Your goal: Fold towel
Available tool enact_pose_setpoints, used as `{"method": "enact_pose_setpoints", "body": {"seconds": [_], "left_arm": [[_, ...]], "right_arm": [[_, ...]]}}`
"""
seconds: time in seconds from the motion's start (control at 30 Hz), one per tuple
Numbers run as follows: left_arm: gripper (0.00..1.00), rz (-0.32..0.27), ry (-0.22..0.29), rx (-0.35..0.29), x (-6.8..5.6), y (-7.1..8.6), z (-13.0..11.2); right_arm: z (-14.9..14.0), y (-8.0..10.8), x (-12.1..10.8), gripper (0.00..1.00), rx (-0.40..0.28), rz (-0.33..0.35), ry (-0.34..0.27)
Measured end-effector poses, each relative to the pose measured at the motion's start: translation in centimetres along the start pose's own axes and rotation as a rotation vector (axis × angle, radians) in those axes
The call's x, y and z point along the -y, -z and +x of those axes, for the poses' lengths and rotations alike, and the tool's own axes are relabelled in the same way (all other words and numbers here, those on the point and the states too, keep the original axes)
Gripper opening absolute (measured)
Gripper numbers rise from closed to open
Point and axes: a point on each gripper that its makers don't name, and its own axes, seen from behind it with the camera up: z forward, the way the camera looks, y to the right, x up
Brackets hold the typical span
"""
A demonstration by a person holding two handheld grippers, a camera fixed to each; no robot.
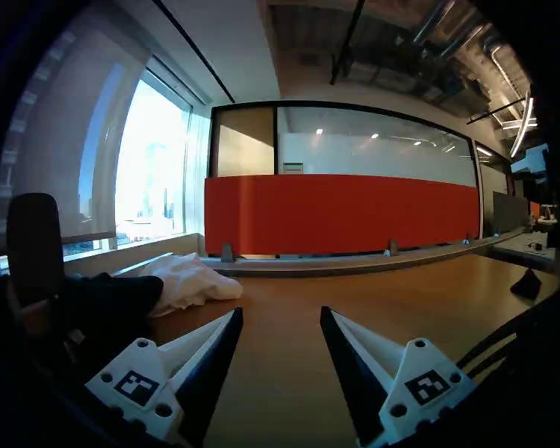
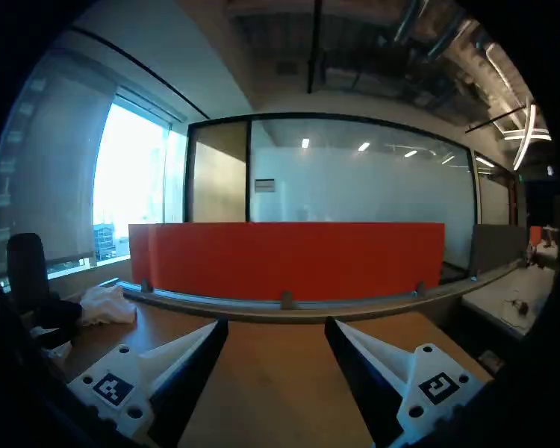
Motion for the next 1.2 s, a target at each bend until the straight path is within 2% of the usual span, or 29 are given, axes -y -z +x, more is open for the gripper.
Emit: {"method": "enact_pose_setpoints", "body": {"seconds": [0.27, 0.57, 1.2], "left_arm": [[0.76, 0.012, 0.027, -0.005, 0.0, 0.1, -1.2], [0.76, 0.012, 0.001, -0.014, -0.2, -0.1, -1.5], [0.76, 0.007, 0.0, -0.021, -0.2, 0.3, -1.3]], "right_arm": [[-1.0, -0.2, 0.1, 1.0, 0.009, 0.001, 0.015], [-0.6, -0.3, 0.2, 1.0, 0.006, 0.005, 0.027], [-1.3, -0.3, -0.4, 1.0, 0.013, 0.0, 0.021]]}}
